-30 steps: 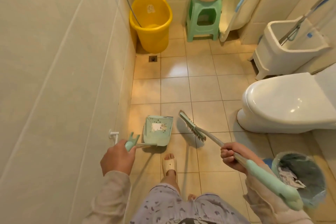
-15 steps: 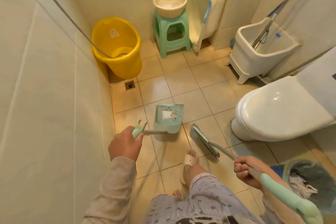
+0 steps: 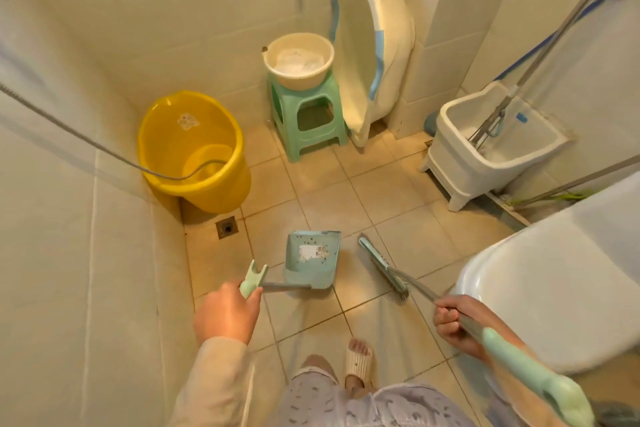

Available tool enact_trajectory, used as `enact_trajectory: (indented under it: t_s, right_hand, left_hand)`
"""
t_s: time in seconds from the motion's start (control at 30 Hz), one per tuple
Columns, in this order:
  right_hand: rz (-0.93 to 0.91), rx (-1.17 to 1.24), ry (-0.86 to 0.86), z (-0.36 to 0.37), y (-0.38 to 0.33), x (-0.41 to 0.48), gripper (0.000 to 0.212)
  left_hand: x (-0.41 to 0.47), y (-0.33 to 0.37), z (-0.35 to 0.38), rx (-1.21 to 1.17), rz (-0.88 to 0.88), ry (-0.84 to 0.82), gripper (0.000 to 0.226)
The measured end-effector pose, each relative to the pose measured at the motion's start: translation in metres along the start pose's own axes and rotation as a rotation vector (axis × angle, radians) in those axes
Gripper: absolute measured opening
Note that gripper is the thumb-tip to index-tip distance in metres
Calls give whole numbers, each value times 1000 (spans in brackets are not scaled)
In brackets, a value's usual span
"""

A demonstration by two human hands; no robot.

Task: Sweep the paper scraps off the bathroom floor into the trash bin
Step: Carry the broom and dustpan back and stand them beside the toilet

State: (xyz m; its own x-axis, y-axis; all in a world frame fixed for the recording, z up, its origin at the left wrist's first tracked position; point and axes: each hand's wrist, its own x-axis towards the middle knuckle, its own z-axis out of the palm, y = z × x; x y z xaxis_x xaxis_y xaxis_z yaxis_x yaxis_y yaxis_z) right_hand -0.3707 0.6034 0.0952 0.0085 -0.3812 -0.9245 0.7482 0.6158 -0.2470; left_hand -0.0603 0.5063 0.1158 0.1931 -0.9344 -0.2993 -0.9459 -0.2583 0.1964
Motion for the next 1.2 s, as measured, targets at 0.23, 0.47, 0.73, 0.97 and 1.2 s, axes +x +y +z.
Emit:
enact_trajectory:
  t_s: [0.23, 0.47, 0.73, 0.97, 1.2]
  right_hand:
    - [-52, 160, 26, 47, -60, 22, 36]
    - [-128, 468, 63, 91, -74, 49, 33]
    - [-214, 825, 121, 118, -68, 62, 31]
    - [-294, 1053, 135, 114, -100, 68, 32]
    - [-341, 1228, 134, 84, -169, 76, 29]
  left_hand:
    - [98, 80, -24, 72, 285, 25, 28]
    - [188, 148, -42, 166, 612, -20, 24]
    - [254, 236, -53, 335, 1000, -162, 17]
    - [264, 331, -36, 443, 1238, -235, 23]
    - [259, 435, -9, 526, 1430, -273, 26]
